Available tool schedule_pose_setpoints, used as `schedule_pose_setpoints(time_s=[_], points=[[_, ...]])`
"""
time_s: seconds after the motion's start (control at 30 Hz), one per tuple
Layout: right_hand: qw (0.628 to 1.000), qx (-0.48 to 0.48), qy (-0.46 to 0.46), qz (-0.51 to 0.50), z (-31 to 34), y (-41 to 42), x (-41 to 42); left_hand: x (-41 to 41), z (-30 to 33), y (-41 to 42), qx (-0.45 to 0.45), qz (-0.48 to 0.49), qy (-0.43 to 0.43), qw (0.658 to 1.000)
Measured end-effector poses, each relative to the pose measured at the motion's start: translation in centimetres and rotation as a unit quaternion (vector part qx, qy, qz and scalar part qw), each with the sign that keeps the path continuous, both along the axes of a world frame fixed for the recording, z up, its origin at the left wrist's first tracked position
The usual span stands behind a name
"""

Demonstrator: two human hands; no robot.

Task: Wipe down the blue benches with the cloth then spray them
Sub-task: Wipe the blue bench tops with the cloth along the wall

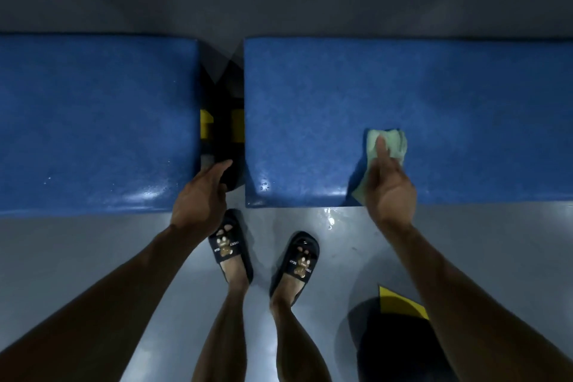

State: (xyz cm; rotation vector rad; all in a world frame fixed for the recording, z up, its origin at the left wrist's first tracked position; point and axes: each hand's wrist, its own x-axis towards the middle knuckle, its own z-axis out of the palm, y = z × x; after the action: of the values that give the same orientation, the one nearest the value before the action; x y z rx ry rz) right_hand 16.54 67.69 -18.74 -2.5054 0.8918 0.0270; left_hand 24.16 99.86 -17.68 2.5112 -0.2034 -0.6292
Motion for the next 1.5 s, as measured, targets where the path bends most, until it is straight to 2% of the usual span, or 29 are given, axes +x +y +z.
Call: schedule_pose_setpoints(time_s=[0.03,0.1,0.2,0.33,0.47,0.57,0.6,0.63,0.67,0.73,0.8,0.87,0.93,1.0,1.1,1.2,1.23,1.4,1.5], points=[[0.999,-0.031,0.014,-0.027,-0.1,1.3,0.3,0.1,-0.1,0.3,-0.005,0.003,0.004,1.000],[0.999,-0.007,-0.042,-0.032,-0.6,5.8,0.9,0.4,-0.1,0.7,-0.015,0.002,-0.001,1.000],[0.991,-0.008,-0.061,0.115,-1.6,14.0,1.0,1.1,0.1,1.4,-0.030,-0.022,-0.034,0.999],[0.949,-0.044,-0.054,0.307,-1.9,18.7,0.8,2.2,0.3,1.9,-0.024,-0.022,-0.042,0.999],[0.879,-0.110,-0.056,0.460,-2.4,16.4,1.0,3.3,1.1,2.6,-0.048,-0.022,-0.033,0.998],[0.775,-0.143,-0.064,0.612,-1.6,14.2,2.4,4.2,1.6,3.0,-0.040,-0.005,-0.009,0.999],[0.747,-0.146,-0.057,0.646,-1.5,13.5,3.8,4.5,1.8,3.1,-0.040,-0.006,-0.014,0.999],[0.737,-0.163,-0.054,0.653,-2.0,13.0,5.4,4.8,2.0,3.2,-0.044,-0.011,-0.020,0.999],[0.746,-0.180,-0.067,0.637,-2.4,12.8,7.6,5.2,2.1,3.3,-0.047,-0.015,-0.025,0.998],[0.813,-0.207,-0.078,0.538,-2.0,12.8,12.9,6.0,2.1,3.7,-0.052,-0.024,-0.032,0.998],[0.876,-0.192,0.020,0.442,-0.5,12.4,17.0,6.6,2.1,4.0,-0.057,-0.027,-0.037,0.997],[0.900,-0.145,0.031,0.410,0.1,13.5,16.4,7.3,2.1,4.5,-0.066,-0.035,-0.046,0.996],[0.903,-0.084,0.009,0.421,0.9,14.9,11.8,7.7,2.2,4.7,-0.076,-0.040,-0.049,0.995],[0.890,-0.001,0.057,0.452,1.1,15.6,5.4,8.1,2.0,4.6,-0.072,-0.052,-0.043,0.995],[0.805,-0.055,0.071,0.587,0.8,14.5,2.5,9.0,1.7,4.2,-0.067,-0.072,-0.044,0.994],[0.767,-0.097,0.030,0.634,-0.7,13.1,5.7,10.1,1.3,4.0,-0.067,-0.084,-0.043,0.993],[0.765,-0.114,0.022,0.633,-1.2,12.8,7.4,10.5,1.1,4.0,-0.066,-0.085,-0.042,0.993],[0.834,-0.202,-0.003,0.514,-2.6,11.5,18.0,11.6,0.4,3.6,-0.044,-0.106,-0.043,0.992],[0.901,-0.194,-0.009,0.388,-1.8,12.5,21.2,12.5,0.3,3.4,-0.018,-0.134,-0.054,0.989]])
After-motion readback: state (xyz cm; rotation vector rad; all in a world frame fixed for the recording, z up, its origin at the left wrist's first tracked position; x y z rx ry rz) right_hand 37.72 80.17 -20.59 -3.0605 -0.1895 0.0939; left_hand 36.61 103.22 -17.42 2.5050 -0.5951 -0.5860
